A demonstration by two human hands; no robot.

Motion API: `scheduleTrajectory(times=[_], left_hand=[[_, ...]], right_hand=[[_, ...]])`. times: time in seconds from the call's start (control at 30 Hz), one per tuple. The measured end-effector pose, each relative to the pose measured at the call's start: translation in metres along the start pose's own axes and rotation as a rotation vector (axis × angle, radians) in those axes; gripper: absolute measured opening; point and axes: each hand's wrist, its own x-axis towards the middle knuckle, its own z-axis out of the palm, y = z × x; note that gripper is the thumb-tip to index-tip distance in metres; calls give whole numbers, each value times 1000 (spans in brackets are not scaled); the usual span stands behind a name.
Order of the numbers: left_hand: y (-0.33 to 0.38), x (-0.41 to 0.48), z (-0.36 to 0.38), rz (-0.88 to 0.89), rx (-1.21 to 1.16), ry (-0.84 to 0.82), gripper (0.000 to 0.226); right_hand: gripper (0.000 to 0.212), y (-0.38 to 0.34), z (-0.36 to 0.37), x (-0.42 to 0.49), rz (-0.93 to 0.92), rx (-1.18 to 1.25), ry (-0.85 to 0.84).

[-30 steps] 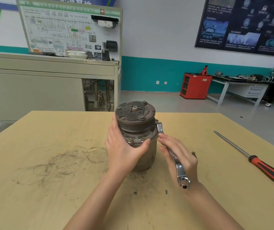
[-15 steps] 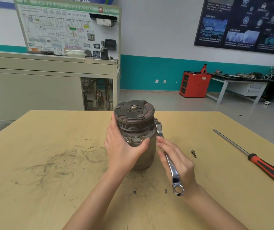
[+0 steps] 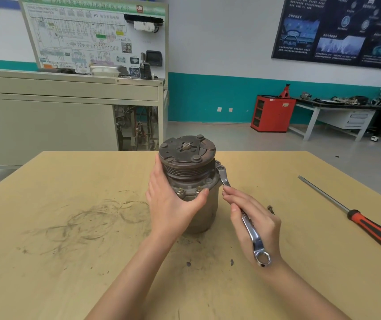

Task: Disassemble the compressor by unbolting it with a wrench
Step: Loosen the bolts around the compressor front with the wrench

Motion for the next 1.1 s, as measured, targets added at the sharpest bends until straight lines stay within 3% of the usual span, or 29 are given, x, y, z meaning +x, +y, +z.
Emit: scheduleTrajectory(times=[0.2,0.4,0.57,0.67,0.73,0.77,0.87,1.0,1.1], left_hand=[[0,0,0,2,-12,6,118],[1,0,-1,3,-31,11,117],[2,0,-1,-5,-39,15,117],[2,-1,-1,-6,-35,18,117],[3,-1,-1,-9,-30,16,118],[3,0,-1,-10,-27,15,118],[3,-1,-1,-14,-20,15,118],[3,-1,-1,-15,-16,3,118],[3,0,-1,-13,-29,3,117]], right_hand=[[19,-2,0,3,45,17,-21],[25,26,-19,9,254,424,-202],[32,66,-34,48,699,951,-388],[34,94,-25,70,912,1115,-387],[24,106,-12,80,992,1255,-373],[16,111,-5,84,1002,1320,-379],[43,122,14,88,945,1488,-497],[22,135,34,98,961,1699,-614],[20,135,46,112,1007,1695,-686]])
